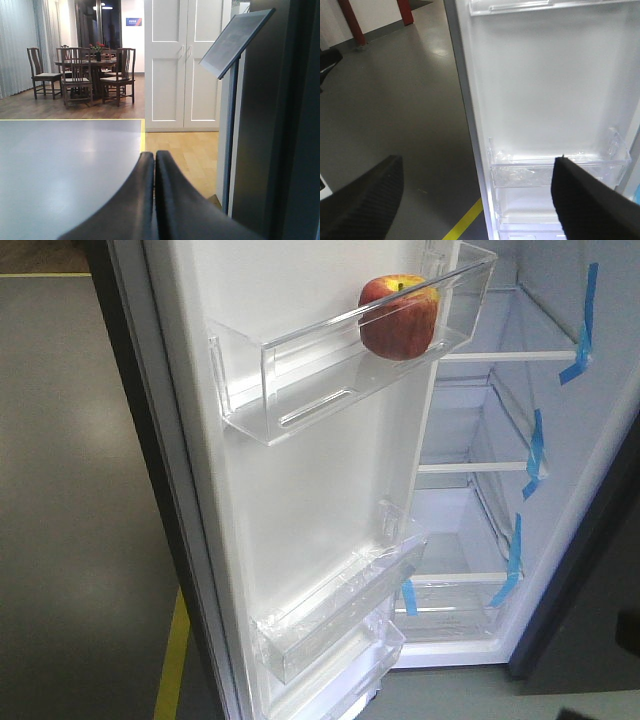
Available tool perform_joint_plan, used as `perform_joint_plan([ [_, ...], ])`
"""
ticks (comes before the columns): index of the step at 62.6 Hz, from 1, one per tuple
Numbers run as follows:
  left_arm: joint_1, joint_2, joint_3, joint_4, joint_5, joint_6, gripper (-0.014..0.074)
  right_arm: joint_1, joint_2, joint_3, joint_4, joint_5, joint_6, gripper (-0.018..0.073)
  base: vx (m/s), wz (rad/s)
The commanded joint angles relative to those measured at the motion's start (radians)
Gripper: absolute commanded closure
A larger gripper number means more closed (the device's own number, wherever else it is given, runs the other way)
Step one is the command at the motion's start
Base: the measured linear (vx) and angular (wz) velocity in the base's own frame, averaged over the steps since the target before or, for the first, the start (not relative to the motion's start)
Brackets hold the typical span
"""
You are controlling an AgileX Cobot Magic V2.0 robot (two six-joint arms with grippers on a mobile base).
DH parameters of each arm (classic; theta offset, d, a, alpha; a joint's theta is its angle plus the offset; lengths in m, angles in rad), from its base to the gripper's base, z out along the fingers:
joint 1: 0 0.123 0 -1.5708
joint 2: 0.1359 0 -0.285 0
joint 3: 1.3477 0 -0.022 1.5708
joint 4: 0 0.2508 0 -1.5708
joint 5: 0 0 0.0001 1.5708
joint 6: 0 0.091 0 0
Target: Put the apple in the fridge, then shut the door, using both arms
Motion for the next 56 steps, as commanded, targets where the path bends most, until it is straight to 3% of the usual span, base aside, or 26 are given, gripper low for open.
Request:
perform_joint_plan([
  [1,-0.002,-0.015,0.021,-0.012,-0.077,-0.01,0.0603,-0.002,-0.057,0.03,0.035,-0.026,0.0,-0.0019,0.0,0.0],
  [27,-0.002,-0.015,0.021,-0.012,-0.077,-0.01,0.0603,-0.002,-0.247,0.149,0.058,0.13,0.002,-0.0019,0.0,0.0],
  [47,-0.002,-0.015,0.021,-0.011,-0.095,-0.01,0.0603,-0.002,-0.247,0.149,0.06,0.136,0.002,-0.0019,0.0,0.0],
  [56,-0.002,-0.011,-0.018,-0.052,-0.099,-0.012,0.0603,-0.002,-0.247,0.149,0.06,0.136,0.002,-0.0019,0.0,0.0],
])
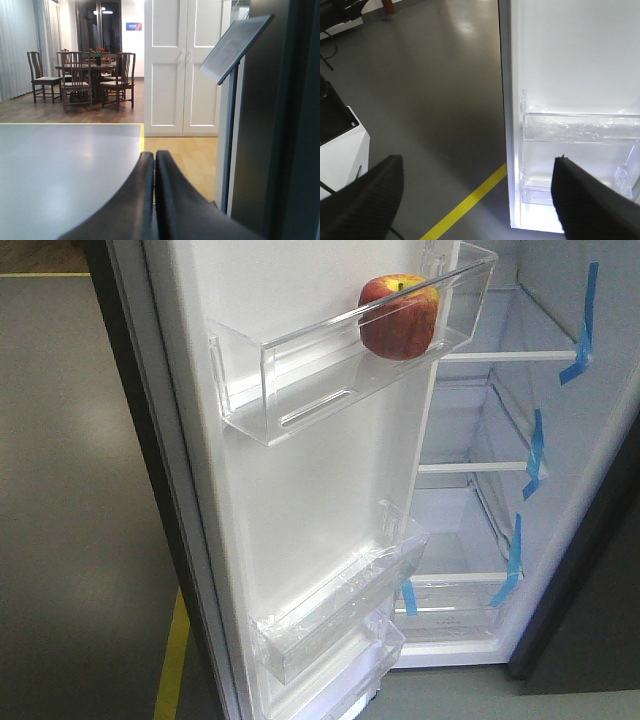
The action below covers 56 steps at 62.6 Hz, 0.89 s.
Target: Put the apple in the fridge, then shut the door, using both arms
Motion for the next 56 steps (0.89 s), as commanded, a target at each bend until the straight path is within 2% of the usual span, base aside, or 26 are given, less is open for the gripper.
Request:
perform_joint_plan([
  [1,-0.002,-0.009,-0.028,-0.036,-0.072,-0.012,0.0603,-0.002,0.017,-0.022,0.034,-0.051,-0.001,-0.0019,0.0,0.0],
  [9,-0.002,0.056,-0.16,-0.035,-0.007,-0.006,0.0603,-0.002,0.017,-0.022,0.034,-0.051,-0.001,-0.0019,0.0,0.0],
  [20,-0.002,0.225,-0.393,-0.033,0.205,0.006,0.0603,-0.002,0.017,-0.022,0.034,-0.052,-0.001,-0.0019,0.0,0.0],
  [29,-0.002,0.382,-0.569,-0.033,0.38,0.069,0.0603,-0.002,0.017,-0.022,0.034,-0.052,-0.001,-0.0019,0.0,0.0],
  [37,-0.002,0.517,-0.678,-0.034,0.48,0.123,0.0603,-0.002,0.017,-0.022,0.034,-0.052,-0.001,-0.0019,0.0,0.0],
  [44,-0.002,0.624,-0.727,-0.04,0.503,0.121,0.0603,-0.002,0.017,-0.022,0.034,-0.052,-0.001,-0.0019,0.0,0.0],
  [56,-0.002,0.751,-0.723,-0.041,0.437,0.121,0.0603,-0.002,0.017,-0.022,0.034,-0.052,-0.001,-0.0019,0.0,0.0],
])
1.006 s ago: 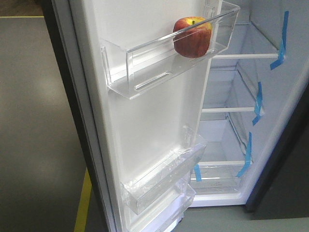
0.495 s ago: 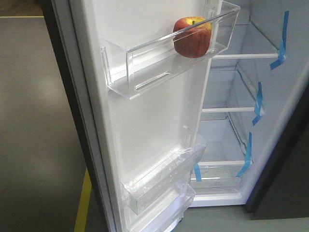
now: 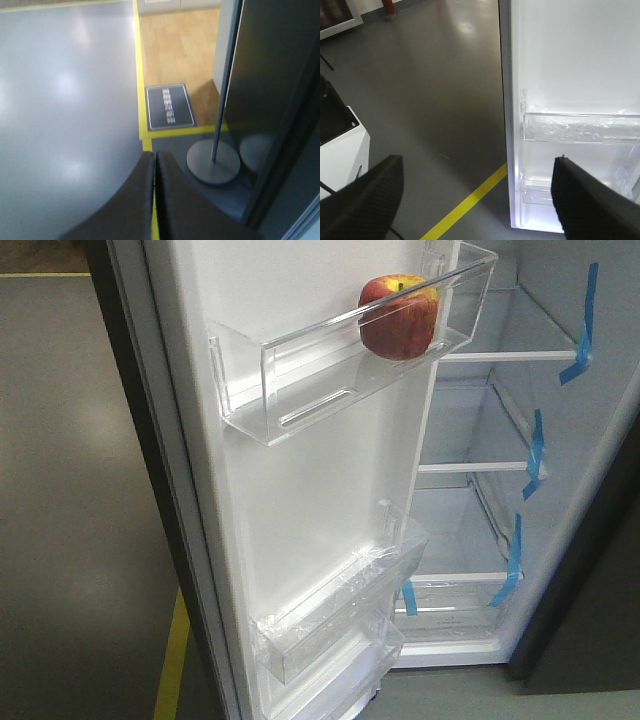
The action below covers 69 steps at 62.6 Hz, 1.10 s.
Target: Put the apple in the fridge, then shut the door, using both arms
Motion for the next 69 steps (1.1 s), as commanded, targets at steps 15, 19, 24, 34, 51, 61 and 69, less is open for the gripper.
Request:
perform_joint_plan([
  [15,-0.002,0.268,-0.113,-0.009,-0.087,0.002,0.0603,-0.002,0.017,-0.022,0.034,-0.052,-0.001,-0.0019,0.0,0.0],
  [19,-0.002,0.34,-0.164,-0.01,-0.025,0.002,0.0603,-0.002,0.017,-0.022,0.034,-0.052,-0.001,-0.0019,0.0,0.0],
  [24,-0.002,0.435,-0.232,-0.014,0.045,0.002,0.0603,-0.002,0.017,-0.022,0.034,-0.052,-0.001,-0.0019,0.0,0.0],
  [34,-0.002,0.623,-0.371,-0.074,0.14,0.005,0.0603,-0.002,0.017,-0.022,0.034,-0.052,-0.001,-0.0019,0.0,0.0],
  [51,-0.002,0.854,-0.57,-0.274,0.193,0.149,0.0603,-0.002,0.017,-0.022,0.034,-0.052,-0.001,-0.0019,0.0,0.0],
  [61,-0.002,0.975,-0.705,-0.414,0.231,0.214,0.0603,-0.002,0.017,-0.022,0.034,-0.052,-0.001,-0.0019,0.0,0.0],
  [69,-0.002,1.058,-0.813,-0.555,0.276,0.282,0.0603,-0.002,0.017,-0.022,0.034,-0.052,-0.001,-0.0019,0.0,0.0],
])
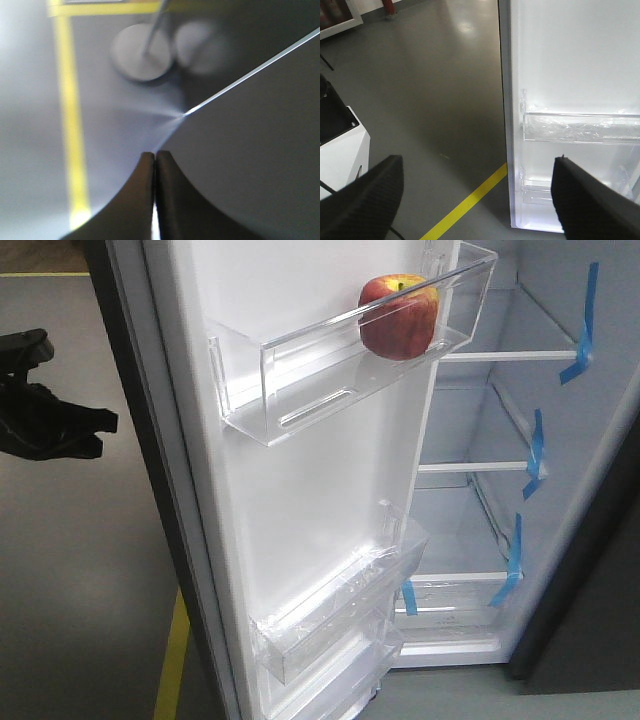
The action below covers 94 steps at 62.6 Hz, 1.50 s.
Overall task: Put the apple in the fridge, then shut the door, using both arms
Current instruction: 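Swing the left arm out to the outer side of the refrigerator door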
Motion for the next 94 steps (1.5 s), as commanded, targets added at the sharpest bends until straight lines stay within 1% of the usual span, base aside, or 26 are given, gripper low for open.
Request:
perform_joint_plan([
  [1,-0.002,0.015,-0.106,-0.156,0.012,0.06,0.0603,-0.002,0.017,-0.022,0.034,-0.052,-0.001,-0.0019,0.0,0.0],
  [4,-0.002,0.037,-0.137,-0.208,0.03,0.081,0.0603,-0.002,0.017,-0.022,0.034,-0.052,-0.001,-0.0019,0.0,0.0],
  [13,-0.002,0.1,-0.214,-0.404,0.079,0.17,0.0603,-0.002,0.017,-0.022,0.034,-0.052,-0.001,-0.0019,0.0,0.0],
  [15,-0.002,0.11,-0.222,-0.439,0.092,0.186,0.0603,-0.002,0.017,-0.022,0.034,-0.052,-0.001,-0.0019,0.0,0.0],
  [22,-0.002,0.137,-0.23,-0.597,0.14,0.258,0.0603,-0.002,0.017,-0.022,0.034,-0.052,-0.001,-0.0019,0.0,0.0],
  [28,-0.002,0.153,-0.23,-0.683,0.191,0.294,0.0603,-0.002,0.017,-0.022,0.034,-0.052,-0.001,-0.0019,0.0,0.0],
  [42,-0.002,0.154,-0.23,-0.74,0.3,0.351,0.0603,-0.002,0.017,-0.022,0.034,-0.052,-0.001,-0.0019,0.0,0.0],
  [51,-0.006,0.133,-0.23,-0.763,0.364,0.387,0.0603,-0.002,0.017,-0.022,0.034,-0.052,-0.001,-0.0019,0.0,0.0],
  [65,-0.025,0.074,-0.225,-0.763,0.418,0.431,0.0603,-0.002,0.017,-0.022,0.034,-0.052,-0.001,-0.0019,0.0,0.0],
  [74,-0.043,0.007,-0.143,-0.771,0.389,0.484,0.0603,-0.002,0.017,-0.022,0.034,-0.052,-0.001,-0.0019,0.0,0.0],
  [84,-0.053,-0.056,-0.017,-0.85,0.375,0.595,0.0603,-0.002,0.017,-0.022,0.035,-0.051,-0.001,-0.0019,0.0,0.0],
  [88,-0.053,-0.066,0.014,-0.89,0.39,0.619,0.0603,-0.002,0.017,-0.022,0.035,-0.052,-0.001,-0.0019,0.0,0.0],
  [91,-0.055,-0.068,0.031,-0.909,0.411,0.639,0.0603,-0.002,0.017,-0.022,0.035,-0.052,-0.001,-0.0019,0.0,0.0],
  [94,-0.062,-0.068,0.041,-0.922,0.427,0.642,0.0603,-0.002,0.017,-0.022,0.035,-0.052,-0.001,-0.0019,0.0,0.0],
])
